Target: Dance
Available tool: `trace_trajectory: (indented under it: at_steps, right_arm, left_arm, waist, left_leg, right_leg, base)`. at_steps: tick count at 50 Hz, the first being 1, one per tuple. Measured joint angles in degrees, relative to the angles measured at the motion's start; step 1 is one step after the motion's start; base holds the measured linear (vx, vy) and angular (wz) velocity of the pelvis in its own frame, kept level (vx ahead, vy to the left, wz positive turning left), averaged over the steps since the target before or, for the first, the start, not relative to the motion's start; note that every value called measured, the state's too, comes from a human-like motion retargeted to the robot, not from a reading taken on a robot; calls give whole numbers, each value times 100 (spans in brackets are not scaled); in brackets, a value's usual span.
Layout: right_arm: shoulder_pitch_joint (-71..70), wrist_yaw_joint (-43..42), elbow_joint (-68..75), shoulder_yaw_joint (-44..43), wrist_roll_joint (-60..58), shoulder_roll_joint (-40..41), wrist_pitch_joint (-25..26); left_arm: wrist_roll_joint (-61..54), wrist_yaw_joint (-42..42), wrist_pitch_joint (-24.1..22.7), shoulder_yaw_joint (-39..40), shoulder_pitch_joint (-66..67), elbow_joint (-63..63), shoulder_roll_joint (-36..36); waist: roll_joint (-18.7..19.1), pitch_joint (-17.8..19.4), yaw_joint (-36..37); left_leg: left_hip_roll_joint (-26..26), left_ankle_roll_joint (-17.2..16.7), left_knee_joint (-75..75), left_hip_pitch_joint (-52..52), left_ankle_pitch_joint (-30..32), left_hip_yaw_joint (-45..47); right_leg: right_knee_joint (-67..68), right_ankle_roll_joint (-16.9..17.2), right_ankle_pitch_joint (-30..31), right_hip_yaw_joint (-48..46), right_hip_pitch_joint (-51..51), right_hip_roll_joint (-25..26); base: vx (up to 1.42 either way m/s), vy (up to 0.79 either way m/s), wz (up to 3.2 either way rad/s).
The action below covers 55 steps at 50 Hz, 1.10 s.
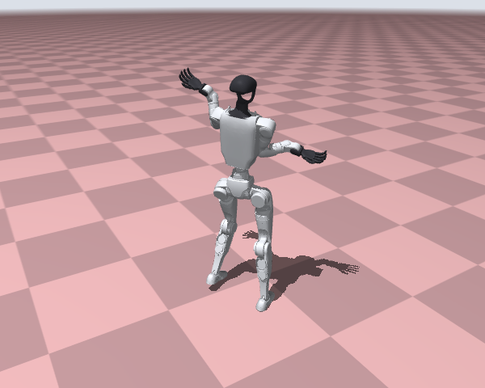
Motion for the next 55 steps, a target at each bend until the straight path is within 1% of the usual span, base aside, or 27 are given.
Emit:
trace_trajectory:
  at_steps: [3,5,7,9,12,14,16,20,23,25,28,30,32,33,35,38,40,43,45,47,48,51,53,55]
  right_arm:
    - [-94,-191,-67,-151,168,200,-86]
    - [-218,-201,-130,-164,226,179,-43]
    - [-311,-174,-181,-101,166,25,-26]
    - [-425,-251,-167,34,76,-322,-25]
    - [-622,-367,-67,324,-85,-1167,117]
    - [-716,-340,50,540,-248,-1855,299]
    - [-781,-295,195,735,-440,-2527,502]
    - [-829,-173,393,997,-959,-3807,871]
    - [-440,-30,361,914,-1511,-4329,1103]
    - [42,70,293,752,-1965,-4463,1267]
    - [731,68,345,506,-2627,-4104,1391]
    - [1142,-11,440,456,-2921,-3575,1225]
    - [1484,-161,558,550,-3092,-2995,848]
    - [1610,-264,647,635,-3223,-2754,623]
    - [1777,-516,798,943,-3636,-2463,397]
    - [1858,-503,663,1494,-4560,-2562,630]
    - [1650,-426,460,1898,-5093,-2737,817]
    - [1093,-637,118,2344,-5633,-2921,890]
    - [683,-984,-87,2536,-5876,-2958,899]
    - [345,-1347,-272,2605,-5926,-2941,822]
    - [177,-1498,-369,2617,-5880,-2898,735]
    - [-261,-1750,-583,2639,-5516,-2597,470]
    - [-372,-1625,-604,2649,-5147,-2329,365]
    - [-308,-1406,-509,2666,-4748,-2058,305]
  left_arm:
    - [101,224,-88,-140,13,-45,9]
    - [179,253,-69,-155,115,-113,-95]
    - [204,226,-84,-108,280,-147,-275]
    - [180,220,-128,2,512,-162,-532]
    - [117,115,-184,284,943,-167,-999]
    - [93,-15,-188,448,1269,-160,-1363]
    - [49,-183,-151,560,1564,-227,-1816]
    - [42,-678,-214,666,2067,-491,-3059]
    - [344,-816,-263,668,2454,-391,-3906]
    - [668,-788,-297,631,2704,-196,-4454]
    - [1036,-433,-522,630,3013,175,-4978]
    - [1224,-197,-677,676,3180,334,-5057]
    - [1533,-243,-526,642,3304,277,-4934]
    - [1742,-338,-385,587,3383,185,-4811]
    - [2370,-696,-75,478,3587,-73,-4429]
    - [3242,-1200,884,316,3799,-558,-3702]
    - [3709,-1633,1498,134,3900,-849,-3176]
    - [3908,-2072,1944,-153,3857,-1194,-2758]
    - [3843,-2038,2085,-355,3679,-1301,-2818]
    - [3690,-1769,2008,-456,3398,-1307,-3137]
    - [3519,-1590,1863,-478,3263,-1277,-3370]
    - [2558,-1103,1152,-408,2901,-1027,-4216]
    - [1712,-933,636,-248,2751,-742,-4693]
    - [941,-847,214,-41,2783,-353,-4965]
  waist:
    - [72,-62,52]
    - [45,-86,141]
    - [-73,-111,216]
    - [-223,-96,270]
    - [-436,9,301]
    - [-543,190,320]
    - [-630,465,288]
    - [-840,986,92]
    - [-934,1239,183]
    - [-975,1366,276]
    - [-976,1452,278]
    - [-993,1466,214]
    - [-1033,1416,156]
    - [-1045,1369,148]
    - [-1046,1257,133]
    - [-967,1147,100]
    - [-885,1116,74]
    - [-813,1125,91]
    - [-792,1144,147]
    - [-799,1209,263]
    - [-799,1244,357]
    - [-822,1354,638]
    - [-833,1422,756]
    - [-841,1494,791]
  left_leg:
    - [35,1,337,-270,-62,-102]
    - [23,45,331,-288,-70,-94]
    - [-64,137,73,-148,-44,-28]
    - [-177,230,-354,94,17,101]
    - [-383,356,-1194,620,188,279]
    - [-468,395,-1812,1107,370,346]
    - [-514,430,-2391,1667,552,418]
    - [-819,631,-3461,2586,815,173]
    - [-1058,737,-3855,2987,765,15]
    - [-1213,806,-3950,3134,601,-192]
    - [-1321,1011,-3949,3196,443,-308]
    - [-1334,1001,-3918,3176,424,-362]
    - [-1381,1005,-3850,3046,430,-408]
    - [-1403,1016,-3818,2948,424,-375]
    - [-1432,1013,-3767,2769,401,-319]
    - [-1396,994,-3743,2620,397,-198]
    - [-1366,999,-3731,2577,419,-111]
    - [-1378,1019,-3748,2580,476,-80]
    - [-1438,1077,-3769,2613,518,-90]
    - [-1534,1135,-3788,2685,551,-94]
    - [-1597,1153,-3796,2730,564,-115]
    - [-1838,1237,-3823,2855,572,-209]
    - [-1968,1303,-3815,2909,561,-261]
    - [-2058,1334,-3773,2962,551,-361]
  right_leg:
    - [-37,43,-35,-24,-80,67]
    - [-19,44,-5,-3,-122,83]
    - [25,7,63,1,-167,28]
    - [119,-52,137,-31,-208,-64]
    - [347,-124,258,-152,-242,-236]
    - [588,-125,330,-239,-211,-340]
    - [902,-80,362,-326,-124,-438]
    - [1812,13,241,-710,-211,-652]
    - [2332,7,-127,-822,-332,-734]
    - [2466,31,-399,-918,-319,-800]
    - [2522,103,-565,-923,-277,-807]
    - [2586,135,-536,-881,-299,-810]
    - [2582,171,-456,-854,-352,-880]
    - [2552,184,-412,-822,-401,-914]
    - [2488,189,-329,-742,-516,-948]
    - [2384,176,-200,-637,-620,-932]
    - [2324,177,-86,-579,-634,-914]
    - [2297,166,64,-590,-630,-945]
    - [2331,125,112,-700,-620,-1026]
    - [2461,84,108,-832,-627,-1154]
    - [2554,44,104,-901,-642,-1223]
    - [2931,-35,16,-995,-787,-1452]
    - [3121,-50,-63,-984,-860,-1537]
    - [3232,-41,-117,-937,-856,-1558]
  base:
    - [-15,0,1]
    - [-6,-2,-21]
    - [0,-1,-10]
    - [0,0,0]
    - [2,-1,1]
    - [10,-5,14]
    - [10,-5,48]
    - [-2,-1,104]
    - [2,4,63]
    - [5,5,44]
    - [14,-5,29]
    - [12,-11,10]
    - [5,-8,0]
    - [3,-5,-18]
    - [1,-1,-36]
    - [3,4,-44]
    - [3,9,-33]
    - [0,14,-1]
    - [-2,16,22]
    - [-1,20,20]
    - [-1,24,17]
    - [-3,23,14]
    - [-3,17,9]
    - [8,8,8]
